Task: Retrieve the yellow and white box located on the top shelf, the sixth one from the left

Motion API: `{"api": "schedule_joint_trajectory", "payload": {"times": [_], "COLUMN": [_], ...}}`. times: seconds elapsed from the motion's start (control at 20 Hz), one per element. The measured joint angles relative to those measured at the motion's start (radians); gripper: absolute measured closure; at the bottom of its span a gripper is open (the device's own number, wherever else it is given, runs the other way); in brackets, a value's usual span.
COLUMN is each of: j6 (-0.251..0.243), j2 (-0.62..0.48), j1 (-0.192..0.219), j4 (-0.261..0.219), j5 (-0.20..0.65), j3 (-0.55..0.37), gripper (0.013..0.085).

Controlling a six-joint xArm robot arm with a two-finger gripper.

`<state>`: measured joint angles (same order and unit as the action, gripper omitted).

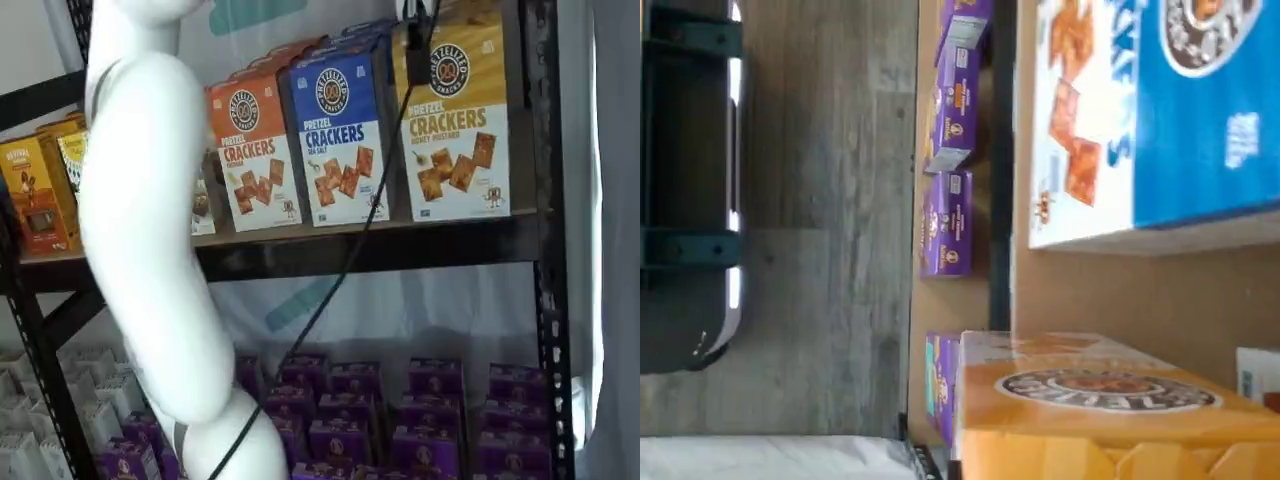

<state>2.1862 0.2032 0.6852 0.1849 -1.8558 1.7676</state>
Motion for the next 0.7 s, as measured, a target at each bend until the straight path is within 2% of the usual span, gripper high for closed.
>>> {"api": "schedule_joint_trajectory", "payload": {"times": [0.2, 0.35, 0.7], "j6": [0.029, 0.037, 0.015], "j2": [0.068, 0.113, 0.228], "j1": [0.035, 0.042, 0.009], "j4": [0.002, -0.004, -0.032], "j5": [-0.038, -0.055, -0.083], "j3": [-0.048, -0.087, -0.195], "gripper": [0.041, 0.041, 0.041]}}
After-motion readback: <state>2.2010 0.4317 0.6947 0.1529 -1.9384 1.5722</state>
